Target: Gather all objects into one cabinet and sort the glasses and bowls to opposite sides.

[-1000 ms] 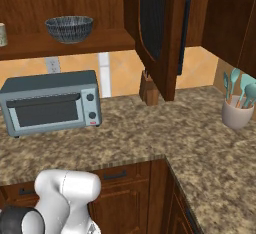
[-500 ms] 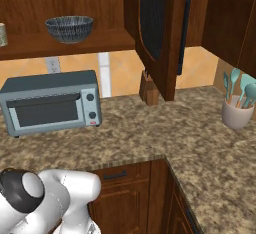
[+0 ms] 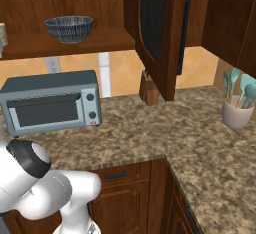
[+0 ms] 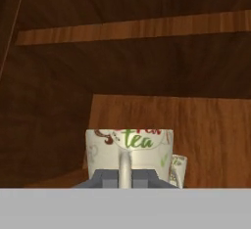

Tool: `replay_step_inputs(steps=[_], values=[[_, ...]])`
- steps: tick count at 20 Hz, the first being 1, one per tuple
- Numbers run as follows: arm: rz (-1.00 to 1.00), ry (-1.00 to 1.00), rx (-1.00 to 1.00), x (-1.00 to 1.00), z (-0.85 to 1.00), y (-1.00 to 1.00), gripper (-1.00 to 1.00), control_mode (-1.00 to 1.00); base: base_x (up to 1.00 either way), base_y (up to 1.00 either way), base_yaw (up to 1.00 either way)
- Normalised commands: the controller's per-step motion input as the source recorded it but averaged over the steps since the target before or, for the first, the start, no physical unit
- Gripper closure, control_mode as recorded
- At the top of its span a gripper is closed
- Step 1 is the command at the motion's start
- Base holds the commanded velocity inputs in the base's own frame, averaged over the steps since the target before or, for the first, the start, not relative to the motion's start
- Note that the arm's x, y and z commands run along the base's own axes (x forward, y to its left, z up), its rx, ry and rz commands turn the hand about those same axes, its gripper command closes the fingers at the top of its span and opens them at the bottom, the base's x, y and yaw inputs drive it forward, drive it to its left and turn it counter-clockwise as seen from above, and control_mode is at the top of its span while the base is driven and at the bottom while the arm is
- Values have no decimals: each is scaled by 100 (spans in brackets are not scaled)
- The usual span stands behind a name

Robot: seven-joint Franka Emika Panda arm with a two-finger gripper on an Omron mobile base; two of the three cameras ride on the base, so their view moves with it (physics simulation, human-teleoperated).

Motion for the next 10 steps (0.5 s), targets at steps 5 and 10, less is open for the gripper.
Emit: replay_step_inputs(steps=[5, 10], values=[[-2, 0, 0, 51, -38, 29, 100, -100, 0, 0, 0], [-3, -1, 0, 62, -27, 45, 100, -100, 0, 0, 0]])
